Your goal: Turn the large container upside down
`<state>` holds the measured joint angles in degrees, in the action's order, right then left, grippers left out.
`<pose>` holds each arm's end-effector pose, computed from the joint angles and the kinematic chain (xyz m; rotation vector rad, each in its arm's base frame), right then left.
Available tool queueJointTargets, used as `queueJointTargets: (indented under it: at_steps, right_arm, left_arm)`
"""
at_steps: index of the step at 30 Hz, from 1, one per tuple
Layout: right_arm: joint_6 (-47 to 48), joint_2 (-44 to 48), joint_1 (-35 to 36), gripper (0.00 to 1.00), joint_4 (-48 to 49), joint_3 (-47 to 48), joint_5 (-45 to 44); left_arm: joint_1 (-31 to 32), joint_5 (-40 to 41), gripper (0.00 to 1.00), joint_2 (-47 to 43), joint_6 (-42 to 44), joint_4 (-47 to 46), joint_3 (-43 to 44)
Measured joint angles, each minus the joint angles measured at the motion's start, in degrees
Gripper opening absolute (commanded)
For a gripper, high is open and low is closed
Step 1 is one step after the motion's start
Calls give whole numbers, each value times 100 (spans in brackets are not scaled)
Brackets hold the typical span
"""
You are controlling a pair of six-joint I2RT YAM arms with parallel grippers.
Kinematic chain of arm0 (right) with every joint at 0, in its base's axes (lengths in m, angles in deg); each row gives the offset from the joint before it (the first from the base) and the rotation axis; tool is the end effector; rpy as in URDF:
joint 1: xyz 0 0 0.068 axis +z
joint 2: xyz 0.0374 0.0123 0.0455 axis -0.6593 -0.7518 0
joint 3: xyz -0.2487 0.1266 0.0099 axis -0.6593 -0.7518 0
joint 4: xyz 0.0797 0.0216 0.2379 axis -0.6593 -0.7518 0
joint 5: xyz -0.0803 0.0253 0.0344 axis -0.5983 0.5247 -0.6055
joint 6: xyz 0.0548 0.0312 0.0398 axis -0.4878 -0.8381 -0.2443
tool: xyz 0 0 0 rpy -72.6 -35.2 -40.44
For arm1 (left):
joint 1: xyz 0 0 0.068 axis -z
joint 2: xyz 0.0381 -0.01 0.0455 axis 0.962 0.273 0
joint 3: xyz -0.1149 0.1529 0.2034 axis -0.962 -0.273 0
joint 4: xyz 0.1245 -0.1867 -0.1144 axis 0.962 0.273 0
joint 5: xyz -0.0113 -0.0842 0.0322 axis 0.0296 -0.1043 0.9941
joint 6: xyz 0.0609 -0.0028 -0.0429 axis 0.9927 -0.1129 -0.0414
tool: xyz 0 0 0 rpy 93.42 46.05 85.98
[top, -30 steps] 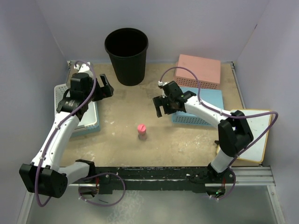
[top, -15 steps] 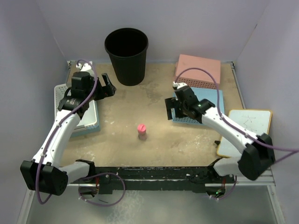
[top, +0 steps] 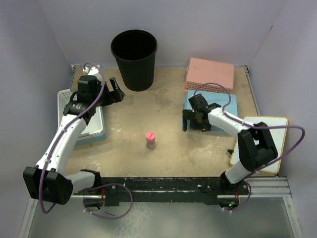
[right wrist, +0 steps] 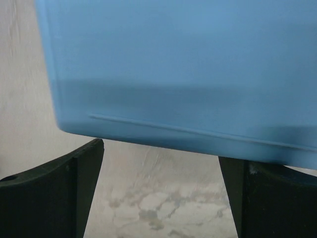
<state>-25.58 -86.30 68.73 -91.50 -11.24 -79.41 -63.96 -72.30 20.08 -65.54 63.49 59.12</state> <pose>0.2757 0.1345 0.1876 0.0485 2.6431 0.1588 0.2721 -0.0541 0.3419 -0.2701 2.1240 -0.4768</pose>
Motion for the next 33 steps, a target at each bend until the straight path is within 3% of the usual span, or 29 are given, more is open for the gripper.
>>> queueJointTargets:
  at_steps: [6, 15, 22, 28, 33]
  right_arm:
    - [323, -601, -612, 99, 446, 603, -68]
    - [415, -199, -678, 100, 872, 271, -96]
    - [444, 74, -737, 100, 809, -37, -601]
    - [492, -350, -1303, 100, 664, 367, -1110]
    - [592, -190, -1670, 100, 715, 490, -1137]
  left_arm:
    - [0, 20, 88, -101, 4, 76, 4]
    - [0, 24, 88, -122, 63, 116, 57]
    - [0, 7, 88, -122, 66, 109, 57]
    - [0, 9, 88, -133, 151, 136, 55]
    - [0, 24, 88, -179, 170, 166, 55]
